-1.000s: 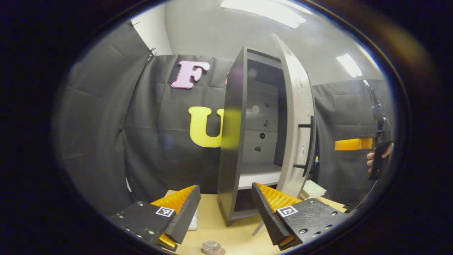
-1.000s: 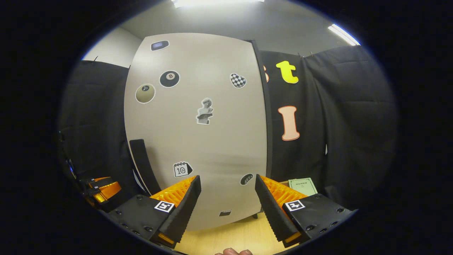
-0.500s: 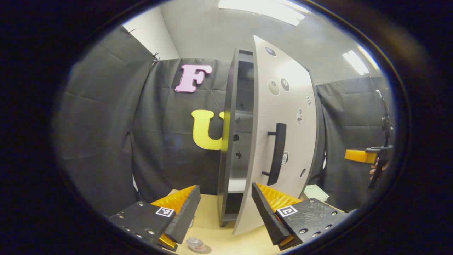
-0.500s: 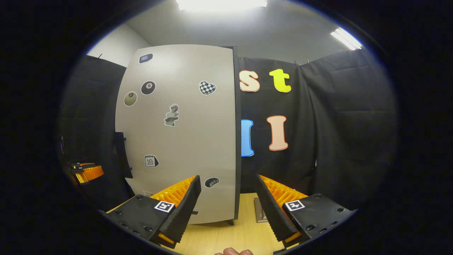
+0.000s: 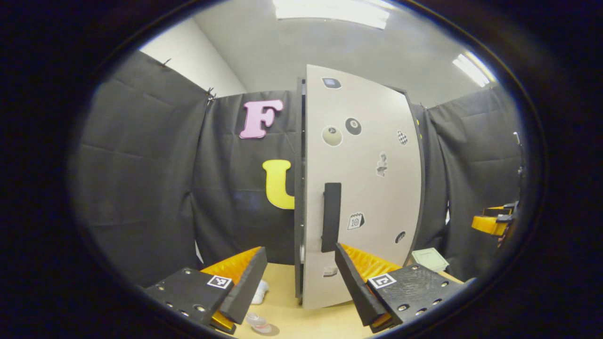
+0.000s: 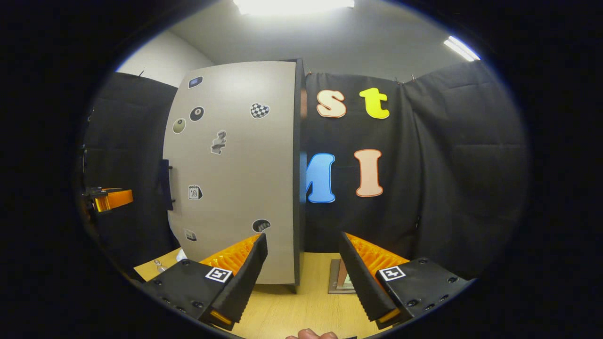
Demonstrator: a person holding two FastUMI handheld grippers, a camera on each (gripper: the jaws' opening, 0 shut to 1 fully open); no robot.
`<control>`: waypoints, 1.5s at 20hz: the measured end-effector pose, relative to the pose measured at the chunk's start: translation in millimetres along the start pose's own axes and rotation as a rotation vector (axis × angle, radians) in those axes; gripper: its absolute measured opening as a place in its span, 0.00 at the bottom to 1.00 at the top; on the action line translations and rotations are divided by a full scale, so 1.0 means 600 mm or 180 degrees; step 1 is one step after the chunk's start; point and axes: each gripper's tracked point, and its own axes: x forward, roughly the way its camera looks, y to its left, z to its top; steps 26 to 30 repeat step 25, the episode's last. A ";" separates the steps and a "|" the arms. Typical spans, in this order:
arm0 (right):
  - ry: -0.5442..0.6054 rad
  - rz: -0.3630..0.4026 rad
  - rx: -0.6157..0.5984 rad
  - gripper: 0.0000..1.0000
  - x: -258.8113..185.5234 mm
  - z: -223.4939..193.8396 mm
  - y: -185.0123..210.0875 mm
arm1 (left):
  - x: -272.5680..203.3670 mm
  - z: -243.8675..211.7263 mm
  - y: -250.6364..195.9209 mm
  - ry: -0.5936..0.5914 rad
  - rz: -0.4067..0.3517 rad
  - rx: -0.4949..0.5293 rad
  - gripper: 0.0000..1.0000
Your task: Open the cabinet door with the right hand, grasp the bottle in the cabinet with the left hand and place it on the coaster, then close the cabinet door with the right hand.
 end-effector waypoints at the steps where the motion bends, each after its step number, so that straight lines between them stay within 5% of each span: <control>1: 0.0045 0.0026 0.0059 0.97 0.002 -0.004 -0.010 | -0.008 -0.004 -0.013 0.0008 0.0031 -0.0004 0.87; 8: 0.0062 0.0086 0.0265 0.98 -0.027 -0.015 -0.071 | -0.088 -0.030 -0.089 0.0123 0.0056 -0.0044 0.89; 22: 0.0171 -0.0386 0.0264 0.97 -0.081 -0.048 -0.083 | -0.072 -0.048 0.007 0.0200 -0.0064 -0.0205 0.89; 30: 0.0167 -0.0439 0.0257 0.97 -0.090 -0.052 -0.076 | -0.062 -0.061 0.011 0.0212 -0.0151 -0.0248 0.88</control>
